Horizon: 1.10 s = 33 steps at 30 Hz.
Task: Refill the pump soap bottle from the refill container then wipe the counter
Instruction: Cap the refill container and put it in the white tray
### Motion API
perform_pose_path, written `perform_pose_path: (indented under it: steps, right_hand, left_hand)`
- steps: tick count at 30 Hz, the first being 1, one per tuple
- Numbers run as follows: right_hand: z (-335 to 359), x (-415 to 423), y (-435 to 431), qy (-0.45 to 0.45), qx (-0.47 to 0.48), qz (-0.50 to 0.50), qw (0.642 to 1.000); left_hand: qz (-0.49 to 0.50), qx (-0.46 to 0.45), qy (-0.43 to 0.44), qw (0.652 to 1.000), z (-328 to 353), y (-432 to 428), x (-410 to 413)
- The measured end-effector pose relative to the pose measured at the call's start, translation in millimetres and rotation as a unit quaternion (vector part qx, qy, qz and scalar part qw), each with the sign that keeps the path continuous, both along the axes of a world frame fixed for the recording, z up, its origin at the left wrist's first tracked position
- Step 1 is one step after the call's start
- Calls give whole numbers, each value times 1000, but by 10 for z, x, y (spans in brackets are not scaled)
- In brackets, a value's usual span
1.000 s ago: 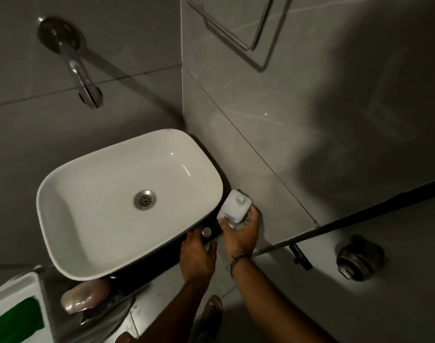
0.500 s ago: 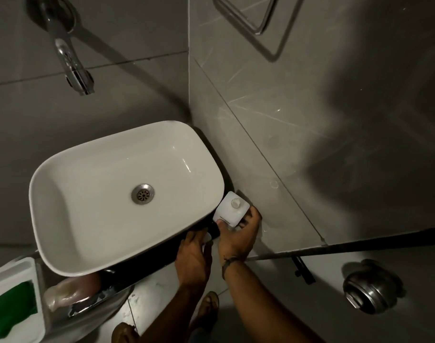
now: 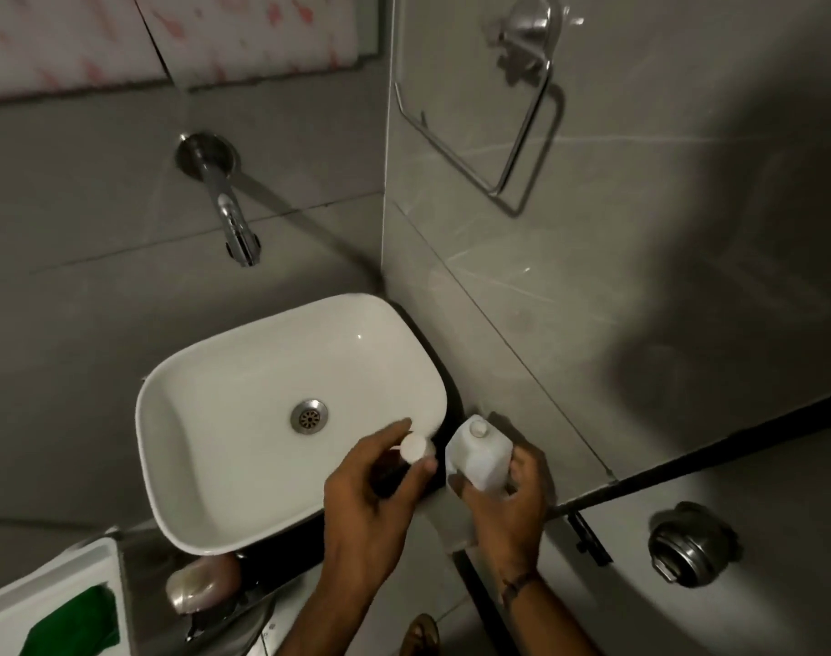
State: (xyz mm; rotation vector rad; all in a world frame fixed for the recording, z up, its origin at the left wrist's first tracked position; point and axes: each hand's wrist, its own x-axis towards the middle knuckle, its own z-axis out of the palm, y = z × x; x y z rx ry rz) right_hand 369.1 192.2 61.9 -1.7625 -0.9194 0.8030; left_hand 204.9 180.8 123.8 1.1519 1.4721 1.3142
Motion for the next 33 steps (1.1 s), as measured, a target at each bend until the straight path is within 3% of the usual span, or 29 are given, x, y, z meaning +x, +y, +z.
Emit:
perform_pose_path:
  steps: [5, 9, 13, 18, 22, 26, 33]
  right_hand:
    - [828, -275, -100, -9, 32, 55, 998]
    - [1189, -461, -100, -10, 42, 123, 991]
    - [1434, -603, -26, -28, 75, 143, 986]
    - [1681, -750, 0, -16, 108, 145, 983]
    - [1769, -823, 6, 0, 125, 165, 978]
    - [1842, -887, 52, 30, 117, 171, 978]
    - [1935, -893, 88, 46, 137, 183, 972]
  left_hand:
    - [-70, 66, 24, 995, 784, 223, -121]
    - [-57, 85, 24, 994, 1160, 229, -230]
    - [-62, 148, 93, 983, 1485, 230, -404]
    - [-103, 143, 153, 972, 1740, 290, -633]
    - [-136, 150, 112, 973, 1863, 318, -678]
    - [-68, 213, 86, 971, 1922, 354, -687]
    - [-94, 210, 74, 970, 1964, 339, -687]
